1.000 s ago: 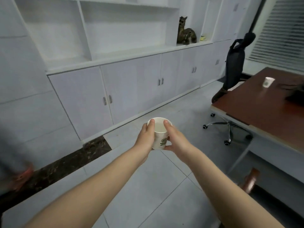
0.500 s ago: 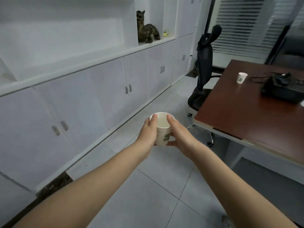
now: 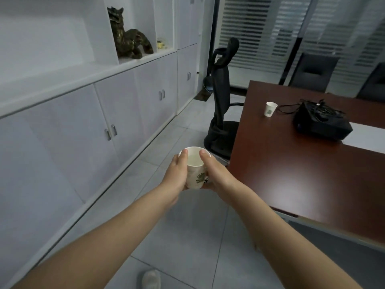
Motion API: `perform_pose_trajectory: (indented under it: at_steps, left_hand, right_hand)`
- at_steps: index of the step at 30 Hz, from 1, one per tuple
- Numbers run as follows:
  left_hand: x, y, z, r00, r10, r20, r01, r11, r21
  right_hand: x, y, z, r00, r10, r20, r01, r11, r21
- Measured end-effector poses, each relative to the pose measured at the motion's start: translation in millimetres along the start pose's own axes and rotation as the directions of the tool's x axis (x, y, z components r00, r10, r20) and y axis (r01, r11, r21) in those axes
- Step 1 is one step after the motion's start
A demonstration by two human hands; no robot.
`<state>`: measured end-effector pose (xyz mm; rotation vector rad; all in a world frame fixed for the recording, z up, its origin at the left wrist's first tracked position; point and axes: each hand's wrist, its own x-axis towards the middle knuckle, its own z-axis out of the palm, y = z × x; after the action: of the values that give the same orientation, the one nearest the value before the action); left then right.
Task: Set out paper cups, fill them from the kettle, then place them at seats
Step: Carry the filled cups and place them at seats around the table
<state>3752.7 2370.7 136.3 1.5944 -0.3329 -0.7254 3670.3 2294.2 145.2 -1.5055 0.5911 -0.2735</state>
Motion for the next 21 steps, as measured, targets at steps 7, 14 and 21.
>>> perform_pose_trajectory:
  at_steps: [7, 14, 21]
  left_hand:
    - [160.8, 36.0, -11.0, 0.995, 0.008, 0.095, -0.011, 1.0, 0.029]
    - [315.3, 93.1, -18.9, 0.991, 0.008, 0.133, -0.016, 0.998, 0.058]
    - [461.4, 125.5, -18.5, 0.989, -0.026, 0.149, 0.021, 0.999, 0.037]
  right_hand:
    - [158.2, -15.7, -5.8, 0.993, 0.021, -0.115, -0.015, 0.999, 0.048]
    - [314.9, -57.2, -17.4, 0.984, 0.052, -0.168, -0.039, 0.996, 0.083]
    - [461.9, -78.5, -34.2, 0.982, 0.067, -0.179, -0.054, 0.995, 0.079]
